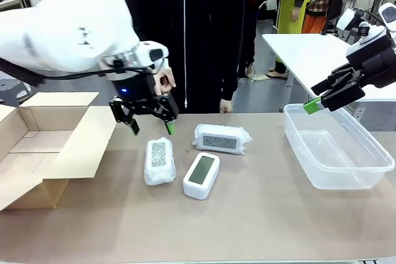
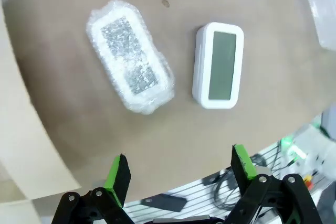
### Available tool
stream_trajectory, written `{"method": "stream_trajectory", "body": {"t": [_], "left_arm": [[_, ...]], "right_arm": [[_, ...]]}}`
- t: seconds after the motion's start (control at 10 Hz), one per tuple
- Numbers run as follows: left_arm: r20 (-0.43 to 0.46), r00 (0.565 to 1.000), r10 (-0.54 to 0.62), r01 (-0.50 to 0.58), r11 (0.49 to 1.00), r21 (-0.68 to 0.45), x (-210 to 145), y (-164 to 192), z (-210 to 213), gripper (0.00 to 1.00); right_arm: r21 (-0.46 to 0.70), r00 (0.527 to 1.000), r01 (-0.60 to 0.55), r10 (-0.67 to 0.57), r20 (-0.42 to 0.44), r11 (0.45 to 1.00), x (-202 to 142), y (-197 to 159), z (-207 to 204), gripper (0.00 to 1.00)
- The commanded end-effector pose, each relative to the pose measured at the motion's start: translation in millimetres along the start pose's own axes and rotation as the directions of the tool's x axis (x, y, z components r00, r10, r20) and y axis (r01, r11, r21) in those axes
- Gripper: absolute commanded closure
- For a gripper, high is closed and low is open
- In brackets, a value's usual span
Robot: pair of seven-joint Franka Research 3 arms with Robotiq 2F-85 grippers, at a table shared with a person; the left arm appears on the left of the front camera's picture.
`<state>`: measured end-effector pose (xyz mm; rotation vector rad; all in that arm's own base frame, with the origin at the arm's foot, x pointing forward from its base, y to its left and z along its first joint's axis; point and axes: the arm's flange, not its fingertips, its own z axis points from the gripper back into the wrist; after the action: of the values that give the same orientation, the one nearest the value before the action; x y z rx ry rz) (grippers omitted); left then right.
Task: Separate and place wrapped and unwrapped clocks.
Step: Pick up the Digital clock indicated by the person.
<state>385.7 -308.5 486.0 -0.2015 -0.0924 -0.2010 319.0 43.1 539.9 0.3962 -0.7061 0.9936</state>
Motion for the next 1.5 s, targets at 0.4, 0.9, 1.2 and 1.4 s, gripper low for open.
{"method": "stream_trajectory", "body": {"t": [0.4,0.9,1.2,1.4], "left_arm": [[-0.051,0.945,0.324,-0.322,0.945,0.053,37.1,18.1,-90.7,0.0],[0.052,0.926,0.374,-0.377,0.916,0.135,36.1,29.7,-115.2,0.0],[0.091,0.928,0.36,-0.37,0.918,0.143,50.9,29.6,-133.0,0.0],[0.088,0.929,0.359,-0.369,0.919,0.138,54.9,31.3,-139.8,0.0]], "right_arm": [[0.023,1.0,-0.008,0.008,0.02,1.0,-0.5,-2.6,-2.9,0.0],[0.023,1.0,-0.008,0.008,0.02,1.0,-0.5,-2.6,-2.9,0.0],[0.023,1.0,-0.008,0.008,0.02,1.0,-0.5,-2.6,-2.9,0.0],[0.023,1.0,-0.008,0.008,0.02,1.0,-0.5,-2.6,-2.9,0.0]]}}
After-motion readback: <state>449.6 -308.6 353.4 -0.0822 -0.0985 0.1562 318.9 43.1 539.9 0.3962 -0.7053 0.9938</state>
